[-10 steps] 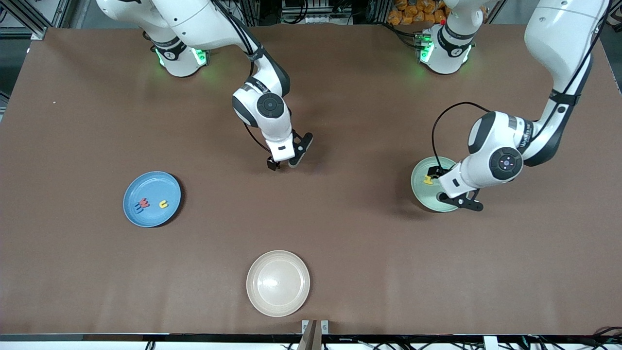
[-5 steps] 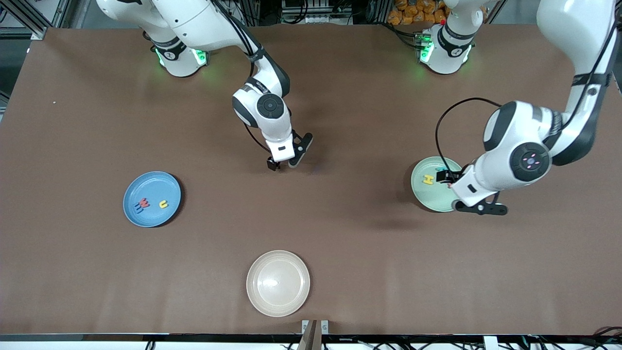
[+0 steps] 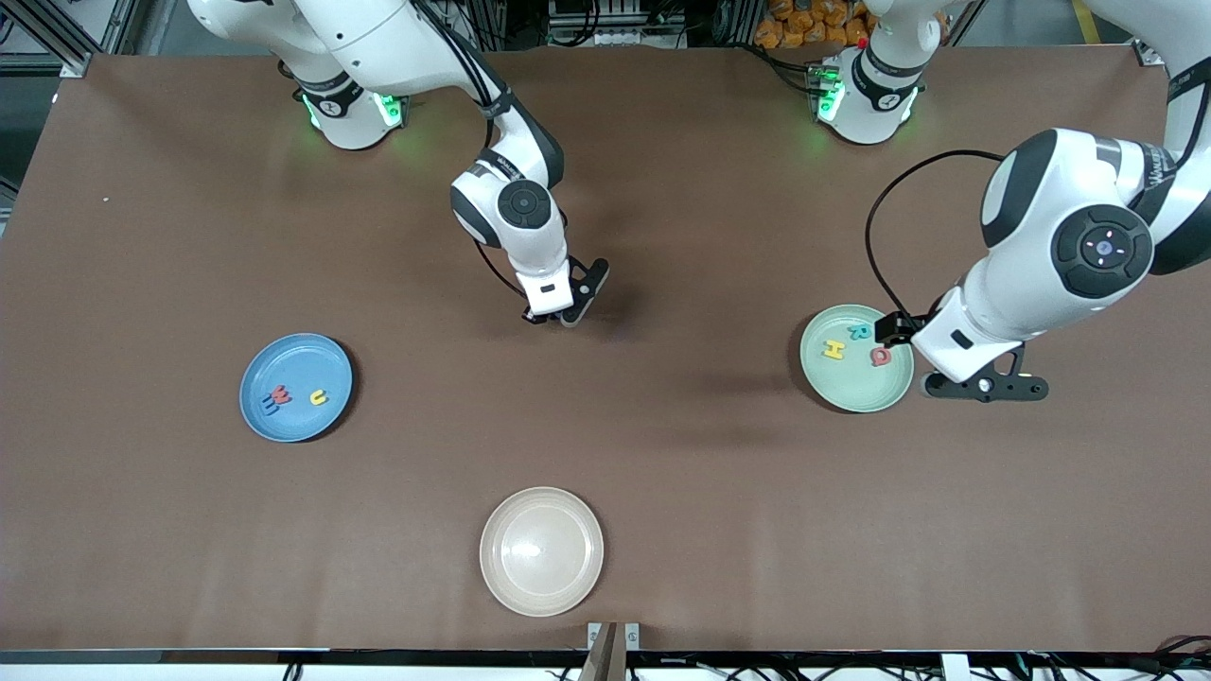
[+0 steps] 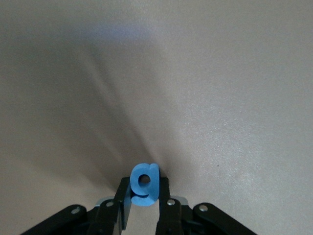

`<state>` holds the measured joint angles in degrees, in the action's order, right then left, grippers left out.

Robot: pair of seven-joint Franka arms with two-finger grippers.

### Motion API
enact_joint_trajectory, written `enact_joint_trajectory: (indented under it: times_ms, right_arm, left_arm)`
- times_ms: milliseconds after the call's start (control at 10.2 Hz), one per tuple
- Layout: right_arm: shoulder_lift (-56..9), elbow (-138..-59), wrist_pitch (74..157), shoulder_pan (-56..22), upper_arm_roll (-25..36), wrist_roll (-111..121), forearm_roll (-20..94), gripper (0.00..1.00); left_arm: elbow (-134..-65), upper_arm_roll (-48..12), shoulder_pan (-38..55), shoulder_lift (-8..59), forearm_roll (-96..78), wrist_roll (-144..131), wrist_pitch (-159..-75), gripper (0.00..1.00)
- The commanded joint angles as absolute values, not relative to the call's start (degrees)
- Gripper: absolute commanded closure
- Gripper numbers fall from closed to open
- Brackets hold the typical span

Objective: Sort upper and lower case letters into plates
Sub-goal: 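Carry the blue g to the blue plate while the left gripper reaches letters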

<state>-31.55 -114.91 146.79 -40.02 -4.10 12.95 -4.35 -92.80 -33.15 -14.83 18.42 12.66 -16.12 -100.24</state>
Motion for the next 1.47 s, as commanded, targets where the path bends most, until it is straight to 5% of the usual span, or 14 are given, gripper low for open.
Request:
enact_joint_trajectory:
  times_ms: [0,197,590,983,1278,1376]
  right_arm:
    - [-31.29,-115.23,146.52,-39.73,-3.96,13.18,-4.83,1.00]
    - [-29.36,-113.74,144.34,-37.37,-3.60,13.10,-4.83,1.00]
    - [-26.19,-104.69,123.17,-24.74,-3.34,17.65,-4.83,1.00]
    - [-28.55,-101.88,123.30,-4.88,-3.34,26.88,-6.85,1.00]
    - [-31.11,-101.25,123.14,0.34,-3.34,23.92,-6.86,0.98]
    - [-32.07,-101.34,123.40,0.96,-3.34,21.64,-6.86,0.29]
  left_arm:
    - [-92.20,-37.07,-14.85,18.46,10.90,-22.55,-99.05,0.00]
    - [-92.37,-41.20,-14.42,19.16,10.90,-28.53,-99.05,0.00]
    - [-92.37,-42.28,-5.21,23.10,11.07,-40.32,-100.01,0.00]
    - [-92.11,-41.40,6.72,31.35,11.86,-55.24,-109.13,0.00]
    - [-87.83,-33.52,20.25,37.59,11.87,-66.75,-113.64,0.00]
    - [-84.15,-28.27,27.87,40.05,11.87,-74.80,-114.60,0.00]
